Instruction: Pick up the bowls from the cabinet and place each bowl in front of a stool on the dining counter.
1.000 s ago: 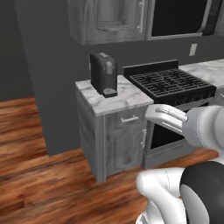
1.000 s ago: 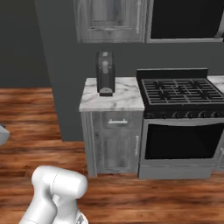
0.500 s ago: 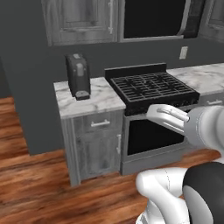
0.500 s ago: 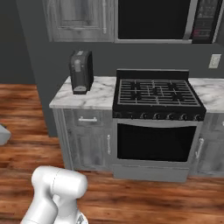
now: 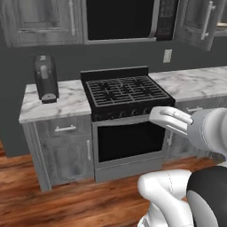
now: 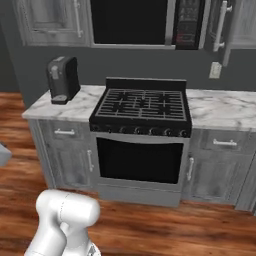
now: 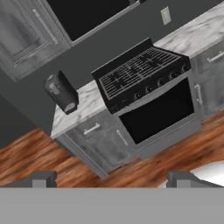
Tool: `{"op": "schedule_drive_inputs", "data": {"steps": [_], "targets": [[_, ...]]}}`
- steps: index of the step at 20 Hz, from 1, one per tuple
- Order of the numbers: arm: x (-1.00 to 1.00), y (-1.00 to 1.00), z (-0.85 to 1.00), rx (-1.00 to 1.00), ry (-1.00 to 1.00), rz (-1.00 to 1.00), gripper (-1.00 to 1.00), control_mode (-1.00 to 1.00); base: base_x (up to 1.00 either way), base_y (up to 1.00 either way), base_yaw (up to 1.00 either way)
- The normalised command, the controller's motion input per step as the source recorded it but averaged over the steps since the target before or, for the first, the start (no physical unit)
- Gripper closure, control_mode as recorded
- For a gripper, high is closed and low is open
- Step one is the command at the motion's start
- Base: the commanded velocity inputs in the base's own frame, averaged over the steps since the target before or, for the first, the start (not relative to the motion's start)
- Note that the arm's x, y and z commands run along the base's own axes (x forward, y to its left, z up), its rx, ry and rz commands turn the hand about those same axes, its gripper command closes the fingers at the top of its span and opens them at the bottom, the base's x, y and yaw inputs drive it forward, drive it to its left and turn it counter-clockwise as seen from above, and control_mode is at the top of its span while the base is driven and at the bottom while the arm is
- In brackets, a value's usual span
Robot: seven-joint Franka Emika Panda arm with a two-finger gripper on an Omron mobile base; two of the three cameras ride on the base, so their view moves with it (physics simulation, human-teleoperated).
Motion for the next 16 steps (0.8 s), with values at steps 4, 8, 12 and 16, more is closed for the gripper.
{"op": "schedule_drive_inputs", "data": {"steps": [4,8,12,16], "targets": [[0.00,0.00,0.00,0.00,0.00,0.00,-1.00,1.00,-0.04,-1.00,0.11],[0.00,0.00,0.00,0.00,0.00,0.00,-1.00,1.00,0.00,-1.00,0.10],[0.00,0.00,0.00,0.00,0.00,0.00,-1.00,1.00,0.19,-1.00,0.10],[0.00,0.00,0.00,0.00,0.00,0.00,-1.00,1.00,0.47,-1.00,0.13]]}}
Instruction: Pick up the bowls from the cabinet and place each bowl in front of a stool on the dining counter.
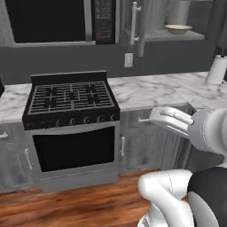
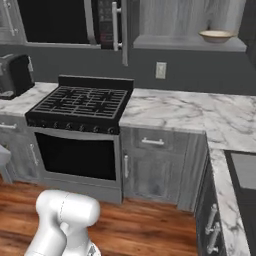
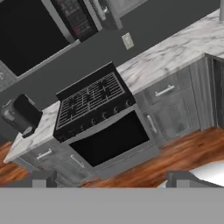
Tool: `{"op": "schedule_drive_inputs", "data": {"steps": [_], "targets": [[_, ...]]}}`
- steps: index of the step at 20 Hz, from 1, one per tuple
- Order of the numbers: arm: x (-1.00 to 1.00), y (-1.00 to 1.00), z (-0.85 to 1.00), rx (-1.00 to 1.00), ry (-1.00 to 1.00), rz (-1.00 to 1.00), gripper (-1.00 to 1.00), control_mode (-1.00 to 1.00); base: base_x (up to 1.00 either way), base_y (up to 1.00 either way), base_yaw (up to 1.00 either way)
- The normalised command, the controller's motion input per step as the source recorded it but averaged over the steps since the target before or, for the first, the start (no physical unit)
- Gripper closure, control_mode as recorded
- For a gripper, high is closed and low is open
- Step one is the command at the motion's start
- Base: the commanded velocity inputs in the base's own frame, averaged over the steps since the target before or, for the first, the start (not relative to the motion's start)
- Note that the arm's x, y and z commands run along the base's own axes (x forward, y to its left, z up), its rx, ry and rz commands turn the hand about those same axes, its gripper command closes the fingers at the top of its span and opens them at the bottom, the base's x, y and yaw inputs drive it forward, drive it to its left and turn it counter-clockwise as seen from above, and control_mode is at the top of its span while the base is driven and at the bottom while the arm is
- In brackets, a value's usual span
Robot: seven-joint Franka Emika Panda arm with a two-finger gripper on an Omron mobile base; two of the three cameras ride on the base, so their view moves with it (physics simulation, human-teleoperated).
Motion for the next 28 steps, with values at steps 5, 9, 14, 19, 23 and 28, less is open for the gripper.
{"op": "schedule_drive_inputs", "data": {"steps": [5,9,14,19,23,28], "targets": [[0.00,0.00,0.00,0.00,0.00,0.00,-1.00,1.00,0.79,-1.00,0.13],[0.00,0.00,0.00,0.00,0.00,0.00,-1.00,1.00,1.00,-0.99,0.14],[0.00,0.00,0.00,0.00,0.00,0.00,-1.00,1.00,0.92,-0.88,0.17],[0.00,0.00,0.00,0.00,0.00,0.00,-1.00,1.00,0.98,-0.32,0.03],[0.00,0.00,0.00,0.00,0.00,0.00,-1.00,1.00,0.70,0.19,-0.20],[0.00,0.00,0.00,0.00,0.00,0.00,-1.00,1.00,0.00,0.68,-0.11]]}}
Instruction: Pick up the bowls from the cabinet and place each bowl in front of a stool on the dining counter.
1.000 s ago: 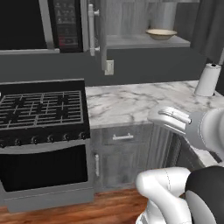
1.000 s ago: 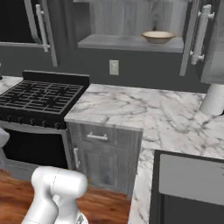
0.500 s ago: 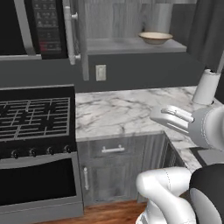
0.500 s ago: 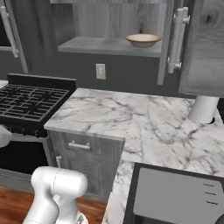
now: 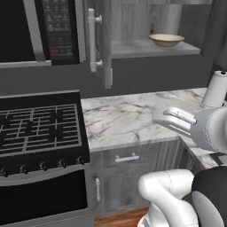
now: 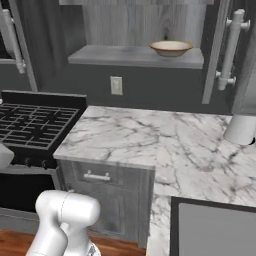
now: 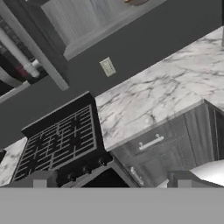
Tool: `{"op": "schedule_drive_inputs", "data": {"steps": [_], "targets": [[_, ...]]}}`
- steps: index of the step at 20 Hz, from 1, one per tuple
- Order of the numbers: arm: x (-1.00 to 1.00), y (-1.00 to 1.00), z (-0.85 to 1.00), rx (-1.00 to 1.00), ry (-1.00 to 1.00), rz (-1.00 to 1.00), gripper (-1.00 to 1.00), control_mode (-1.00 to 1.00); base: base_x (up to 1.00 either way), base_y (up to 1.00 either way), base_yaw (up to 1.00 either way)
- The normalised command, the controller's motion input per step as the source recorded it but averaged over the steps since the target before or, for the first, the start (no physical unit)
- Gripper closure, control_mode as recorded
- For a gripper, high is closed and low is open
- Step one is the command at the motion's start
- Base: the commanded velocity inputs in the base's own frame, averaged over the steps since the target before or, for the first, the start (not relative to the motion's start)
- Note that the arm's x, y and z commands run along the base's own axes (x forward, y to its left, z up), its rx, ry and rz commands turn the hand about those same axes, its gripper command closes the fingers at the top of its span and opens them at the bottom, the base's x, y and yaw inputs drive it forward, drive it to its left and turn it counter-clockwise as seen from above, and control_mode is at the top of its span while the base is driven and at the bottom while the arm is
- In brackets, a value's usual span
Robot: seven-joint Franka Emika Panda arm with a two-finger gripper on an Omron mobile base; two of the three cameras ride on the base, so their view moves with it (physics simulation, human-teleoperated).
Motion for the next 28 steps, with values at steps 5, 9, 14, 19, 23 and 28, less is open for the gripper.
{"op": "schedule_drive_inputs", "data": {"steps": [5,9,14,19,23,28], "targets": [[0.00,0.00,0.00,0.00,0.00,0.00,-1.00,1.00,0.29,0.00,-0.01],[0.00,0.00,0.00,0.00,0.00,0.00,-1.00,1.00,0.83,-0.44,0.00],[0.00,0.00,0.00,0.00,0.00,0.00,-1.00,1.00,0.89,-0.58,0.03],[0.00,0.00,0.00,0.00,0.00,0.00,-1.00,1.00,0.95,-0.66,0.08],[0.00,0.00,0.00,0.00,0.00,0.00,-1.00,1.00,1.00,-0.69,0.10],[0.00,0.00,0.00,0.00,0.00,0.00,-1.00,1.00,1.00,-0.48,0.00]]}}
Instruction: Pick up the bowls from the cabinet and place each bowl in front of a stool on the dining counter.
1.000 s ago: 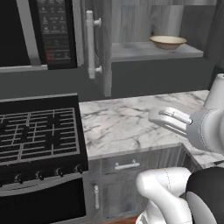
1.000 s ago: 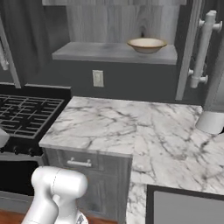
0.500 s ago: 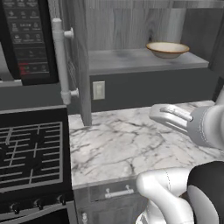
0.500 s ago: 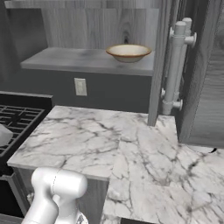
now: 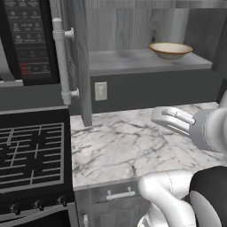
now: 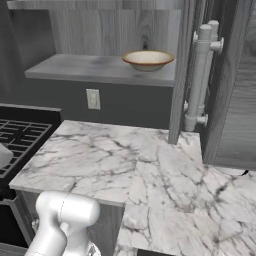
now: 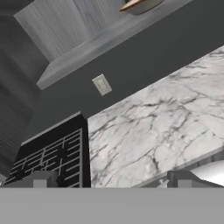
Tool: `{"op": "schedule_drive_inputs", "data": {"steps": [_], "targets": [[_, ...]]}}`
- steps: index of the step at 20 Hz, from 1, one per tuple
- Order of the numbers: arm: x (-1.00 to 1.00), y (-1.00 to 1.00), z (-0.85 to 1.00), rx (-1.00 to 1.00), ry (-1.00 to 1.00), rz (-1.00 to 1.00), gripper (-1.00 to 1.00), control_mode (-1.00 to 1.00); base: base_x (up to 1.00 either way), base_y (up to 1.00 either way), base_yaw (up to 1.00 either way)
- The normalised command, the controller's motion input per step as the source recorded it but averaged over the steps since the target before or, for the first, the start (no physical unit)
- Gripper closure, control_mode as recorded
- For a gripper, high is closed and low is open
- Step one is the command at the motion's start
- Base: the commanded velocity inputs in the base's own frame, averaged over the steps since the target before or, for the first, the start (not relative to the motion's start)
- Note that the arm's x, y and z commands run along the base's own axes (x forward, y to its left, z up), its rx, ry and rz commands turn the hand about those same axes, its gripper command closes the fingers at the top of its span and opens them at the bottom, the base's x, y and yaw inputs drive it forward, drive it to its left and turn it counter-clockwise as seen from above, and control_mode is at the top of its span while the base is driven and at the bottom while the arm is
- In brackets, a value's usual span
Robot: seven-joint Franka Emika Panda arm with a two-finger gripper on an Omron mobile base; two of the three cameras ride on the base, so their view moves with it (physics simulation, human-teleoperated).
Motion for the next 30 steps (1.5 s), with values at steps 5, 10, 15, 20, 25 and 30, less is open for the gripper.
{"op": "schedule_drive_inputs", "data": {"steps": [5,10,15,20,25,30], "targets": [[0.00,0.00,0.00,0.00,0.00,0.00,-1.00,1.00,1.00,-0.39,-0.26],[0.00,0.00,0.00,0.00,0.00,0.00,-1.00,1.00,0.84,-0.08,-0.18],[0.00,0.00,0.00,0.00,0.00,0.00,-1.00,1.00,1.00,-0.40,0.00],[0.00,0.00,0.00,0.00,0.00,0.00,-1.00,1.00,1.00,-0.59,0.00],[0.00,0.00,0.00,0.00,0.00,0.00,-1.00,1.00,1.00,-0.83,0.01],[0.00,0.00,0.00,0.00,0.00,0.00,-1.00,1.00,1.00,-0.64,0.00]]}}
